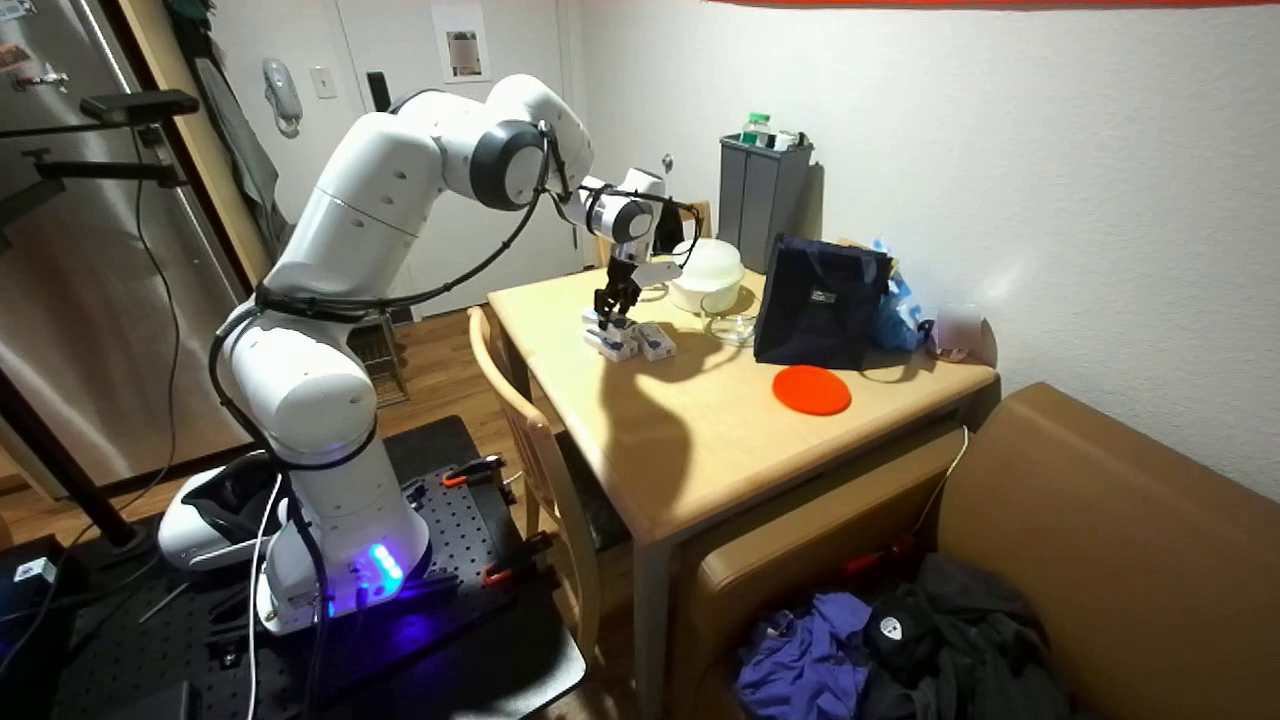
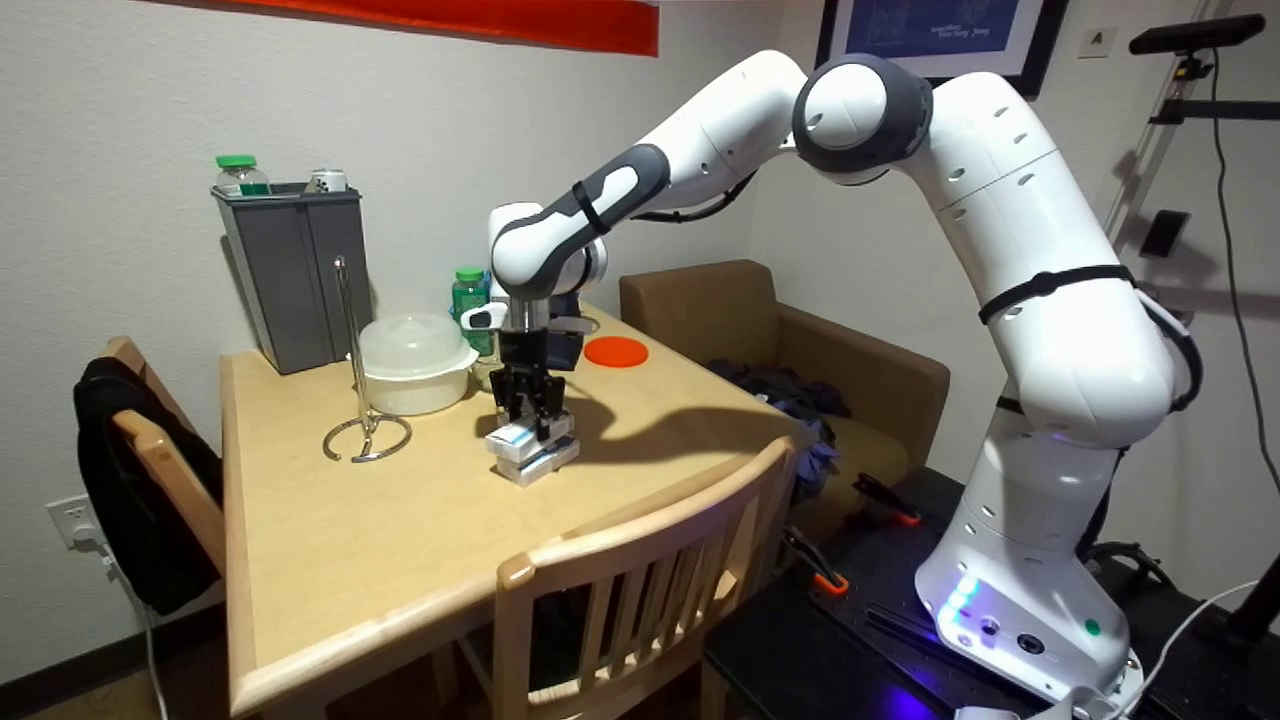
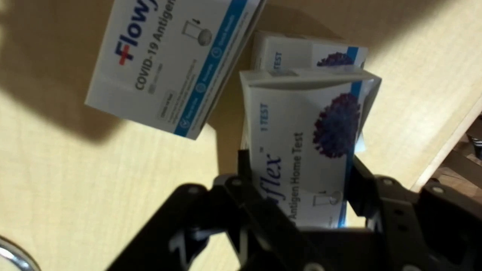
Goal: Stack the boxes on top of each other.
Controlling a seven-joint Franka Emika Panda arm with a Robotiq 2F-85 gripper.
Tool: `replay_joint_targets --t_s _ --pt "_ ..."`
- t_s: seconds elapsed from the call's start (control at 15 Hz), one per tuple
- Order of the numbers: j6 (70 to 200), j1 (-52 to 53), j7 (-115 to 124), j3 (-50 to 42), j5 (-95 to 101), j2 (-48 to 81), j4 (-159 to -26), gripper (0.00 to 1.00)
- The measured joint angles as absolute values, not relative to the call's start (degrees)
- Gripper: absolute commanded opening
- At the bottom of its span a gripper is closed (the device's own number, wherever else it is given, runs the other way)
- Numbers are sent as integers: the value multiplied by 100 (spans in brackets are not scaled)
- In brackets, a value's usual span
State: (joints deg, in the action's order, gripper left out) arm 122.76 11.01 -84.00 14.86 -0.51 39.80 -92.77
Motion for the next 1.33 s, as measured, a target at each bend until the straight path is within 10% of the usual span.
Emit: replay_joint_targets --t_s 0.93,1.33 --pt "12690 925 -8395 1606 -329 3982 -9572 47" --pt "12806 920 -8394 1619 -359 3874 -9771 74"
